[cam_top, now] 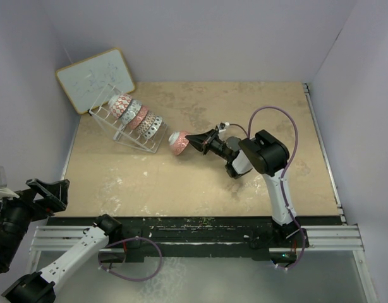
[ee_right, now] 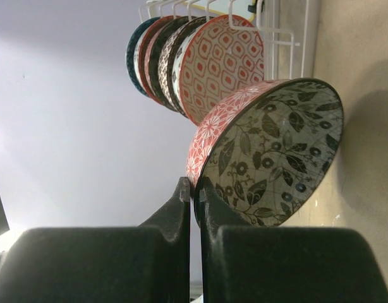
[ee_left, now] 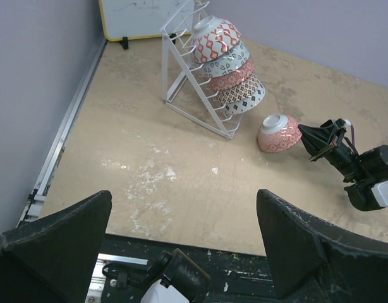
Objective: Load the bowls into the dish rack
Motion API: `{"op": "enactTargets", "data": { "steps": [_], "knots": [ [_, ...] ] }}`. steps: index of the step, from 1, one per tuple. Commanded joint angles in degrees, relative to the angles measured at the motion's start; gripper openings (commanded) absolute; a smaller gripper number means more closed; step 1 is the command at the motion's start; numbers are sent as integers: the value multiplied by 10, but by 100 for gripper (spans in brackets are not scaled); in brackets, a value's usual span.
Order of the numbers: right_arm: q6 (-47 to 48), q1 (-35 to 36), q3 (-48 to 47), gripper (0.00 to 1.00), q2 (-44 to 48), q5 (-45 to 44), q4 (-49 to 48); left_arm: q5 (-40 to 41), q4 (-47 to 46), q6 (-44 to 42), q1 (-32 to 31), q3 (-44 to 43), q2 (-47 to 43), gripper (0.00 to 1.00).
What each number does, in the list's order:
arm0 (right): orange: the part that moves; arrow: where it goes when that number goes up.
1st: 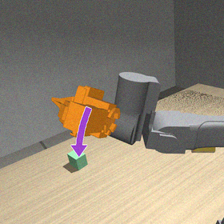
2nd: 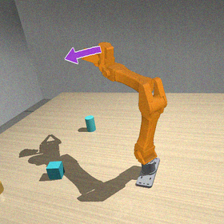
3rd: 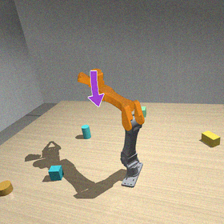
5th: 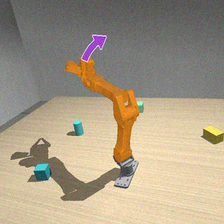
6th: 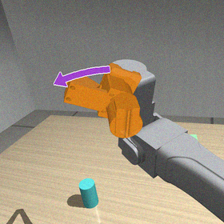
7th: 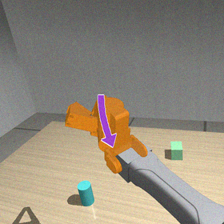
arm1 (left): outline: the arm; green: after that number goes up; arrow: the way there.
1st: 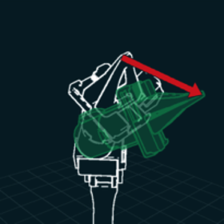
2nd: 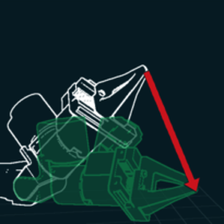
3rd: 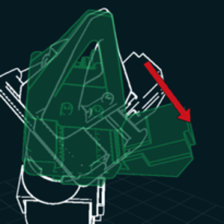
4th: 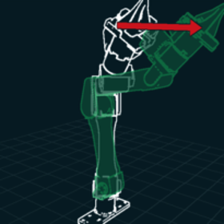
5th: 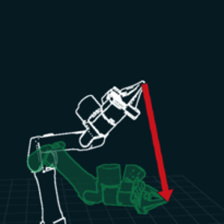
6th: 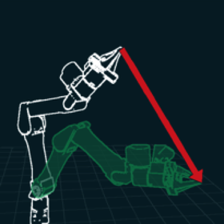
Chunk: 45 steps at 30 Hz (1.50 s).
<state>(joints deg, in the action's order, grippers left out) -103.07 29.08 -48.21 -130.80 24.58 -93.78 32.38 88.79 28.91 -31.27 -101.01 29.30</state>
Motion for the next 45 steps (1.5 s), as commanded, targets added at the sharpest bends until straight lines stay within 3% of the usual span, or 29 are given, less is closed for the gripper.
{"op": "enactTargets", "data": {
  "steps": [1, 9, 19, 34, 45],
  "knots": [
    [26, -4, -19, 0, 35, 27, -176, 2, -25, -9, -4, 1, 8, 99],
    [6, -3, -87, 0, 113, 9, -175, -6, -35, -13, -4, -1, 7, 99],
    [-50, 41, -369, 0, 46, -35, -152, -10, -37, -13, -4, -11, 4, 99],
    [8, 108, -829, 0, -140, -45, 112, -16, -44, -24, -4, -32, 8, 99],
    [62, 137, -957, 0, -223, -67, 238, -25, -53, -28, -4, -39, 11, 99]
  ]
}}
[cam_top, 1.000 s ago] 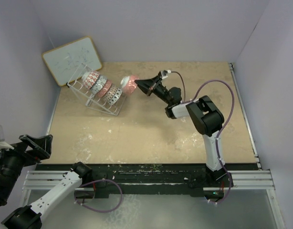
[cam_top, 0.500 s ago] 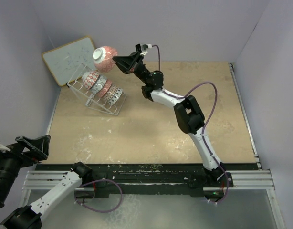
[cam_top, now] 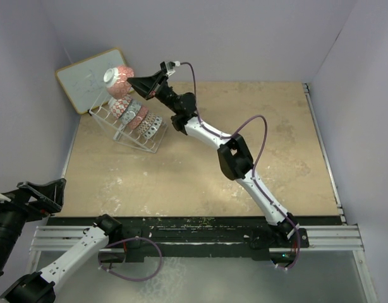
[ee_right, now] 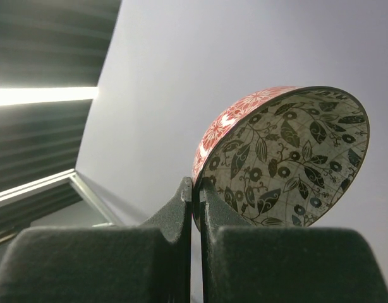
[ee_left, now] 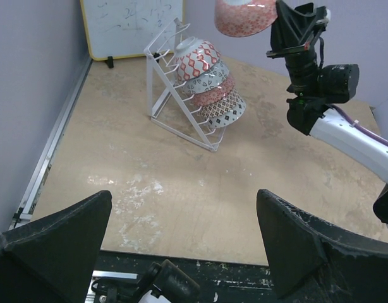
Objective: Load the bowls into the dish rack
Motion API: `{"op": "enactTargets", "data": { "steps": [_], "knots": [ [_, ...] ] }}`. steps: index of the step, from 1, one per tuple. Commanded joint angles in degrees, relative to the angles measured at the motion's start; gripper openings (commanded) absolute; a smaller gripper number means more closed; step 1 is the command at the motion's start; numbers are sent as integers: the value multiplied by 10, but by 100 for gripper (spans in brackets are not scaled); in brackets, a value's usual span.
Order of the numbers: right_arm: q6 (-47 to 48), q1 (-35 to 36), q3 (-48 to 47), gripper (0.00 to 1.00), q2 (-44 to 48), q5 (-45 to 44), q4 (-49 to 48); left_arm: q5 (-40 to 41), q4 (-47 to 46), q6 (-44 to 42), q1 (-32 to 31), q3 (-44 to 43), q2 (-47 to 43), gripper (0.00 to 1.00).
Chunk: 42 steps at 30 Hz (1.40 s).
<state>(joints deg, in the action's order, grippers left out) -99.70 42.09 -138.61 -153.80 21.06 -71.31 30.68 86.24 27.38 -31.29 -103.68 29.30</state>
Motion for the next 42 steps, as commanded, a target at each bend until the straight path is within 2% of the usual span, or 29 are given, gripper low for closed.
{"op": "enactTargets", "data": {
  "steps": [1, 14, 42],
  "knots": [
    [35, 10, -61, 0, 3, -35, 22, -9, -30, -13, -4, -12, 11, 99],
    [74, 37, -134, 0, -48, -81, 99, -21, -36, -15, -4, -13, 9, 99],
    [91, 44, -148, 0, -77, -104, 157, -10, -30, -20, -5, -8, -3, 99]
  ]
}}
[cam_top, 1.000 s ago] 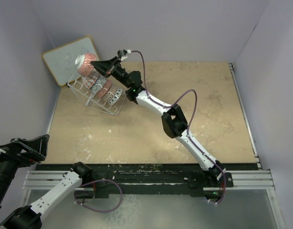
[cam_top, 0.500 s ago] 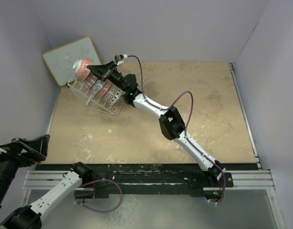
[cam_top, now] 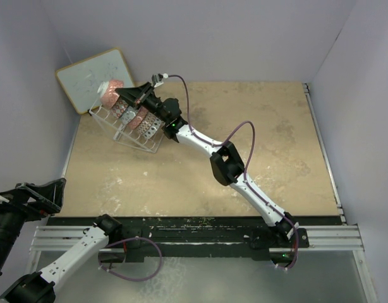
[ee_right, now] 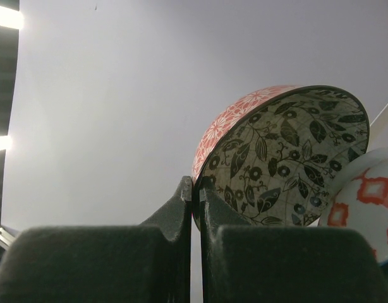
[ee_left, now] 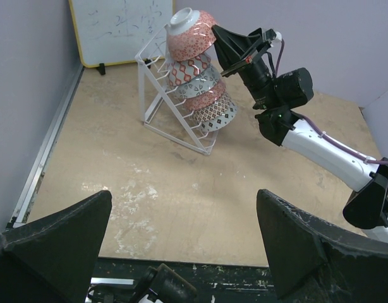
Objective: Load the bowls into the dish rack
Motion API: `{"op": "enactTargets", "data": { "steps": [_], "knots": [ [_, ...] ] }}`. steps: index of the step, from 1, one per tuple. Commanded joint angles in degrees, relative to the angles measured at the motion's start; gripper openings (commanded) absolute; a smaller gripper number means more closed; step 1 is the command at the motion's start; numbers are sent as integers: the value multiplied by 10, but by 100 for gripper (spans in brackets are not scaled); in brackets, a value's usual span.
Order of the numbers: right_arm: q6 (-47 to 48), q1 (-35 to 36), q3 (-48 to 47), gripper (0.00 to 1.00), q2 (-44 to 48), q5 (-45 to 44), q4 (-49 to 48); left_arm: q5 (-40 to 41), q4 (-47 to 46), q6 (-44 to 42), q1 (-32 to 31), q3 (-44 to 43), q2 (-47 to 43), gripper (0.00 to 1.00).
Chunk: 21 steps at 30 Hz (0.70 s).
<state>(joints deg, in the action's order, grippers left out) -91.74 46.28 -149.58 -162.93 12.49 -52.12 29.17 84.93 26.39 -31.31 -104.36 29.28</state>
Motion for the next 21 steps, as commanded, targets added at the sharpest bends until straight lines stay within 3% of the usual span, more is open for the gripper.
{"op": "enactTargets", "data": {
  "steps": [1, 21],
  "knots": [
    [11, 2, -39, 0, 13, -20, -33, 5, -17, -10, -5, -2, -2, 99],
    [17, 6, -48, 4, 3, -27, -5, 15, -14, -9, -11, -8, -4, 99]
  ]
}}
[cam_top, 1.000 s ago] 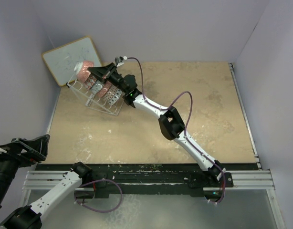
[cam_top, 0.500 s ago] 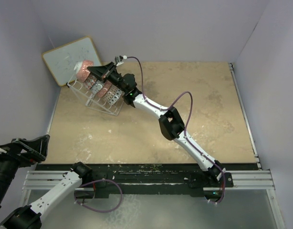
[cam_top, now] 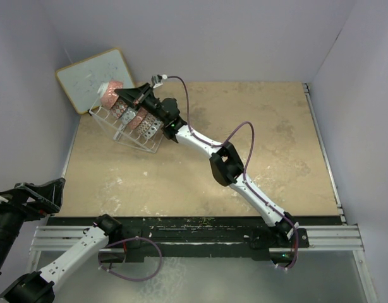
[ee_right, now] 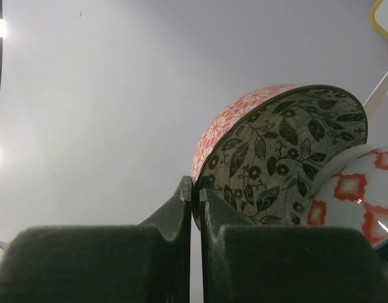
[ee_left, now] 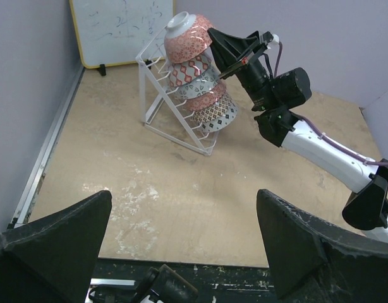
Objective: Load the bowls into the dish rack
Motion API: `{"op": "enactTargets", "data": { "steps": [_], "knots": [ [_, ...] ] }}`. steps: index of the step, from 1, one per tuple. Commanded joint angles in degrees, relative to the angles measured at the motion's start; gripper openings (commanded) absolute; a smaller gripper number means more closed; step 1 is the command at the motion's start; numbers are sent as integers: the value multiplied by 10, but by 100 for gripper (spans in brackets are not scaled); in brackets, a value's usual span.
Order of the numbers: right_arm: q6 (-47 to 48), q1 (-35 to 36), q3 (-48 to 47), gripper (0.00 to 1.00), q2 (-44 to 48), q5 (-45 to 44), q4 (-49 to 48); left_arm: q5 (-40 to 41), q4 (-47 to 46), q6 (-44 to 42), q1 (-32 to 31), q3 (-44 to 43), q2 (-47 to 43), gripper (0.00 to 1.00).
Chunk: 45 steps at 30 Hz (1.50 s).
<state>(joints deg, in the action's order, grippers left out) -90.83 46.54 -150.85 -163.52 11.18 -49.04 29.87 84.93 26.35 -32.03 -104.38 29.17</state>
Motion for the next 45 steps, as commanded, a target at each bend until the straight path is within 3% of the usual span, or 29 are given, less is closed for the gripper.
{"op": "enactTargets", "data": {
  "steps": [1, 17, 27, 34, 45],
  "knots": [
    [9, 4, -36, 5, 9, -14, -35, 8, -14, -9, -4, -7, -3, 99],
    [8, 6, -19, 11, 14, -14, -31, 12, -5, -3, -5, -13, -8, 99],
    [9, 6, -12, 13, 20, -16, -15, 12, -4, -3, -5, -12, -10, 99],
    [23, 7, -15, 7, 23, -33, -4, 16, -1, -2, -5, -13, -12, 99],
    [36, 13, -16, 12, 34, -75, 44, 18, -1, -3, -7, -18, -8, 99]
  ]
}}
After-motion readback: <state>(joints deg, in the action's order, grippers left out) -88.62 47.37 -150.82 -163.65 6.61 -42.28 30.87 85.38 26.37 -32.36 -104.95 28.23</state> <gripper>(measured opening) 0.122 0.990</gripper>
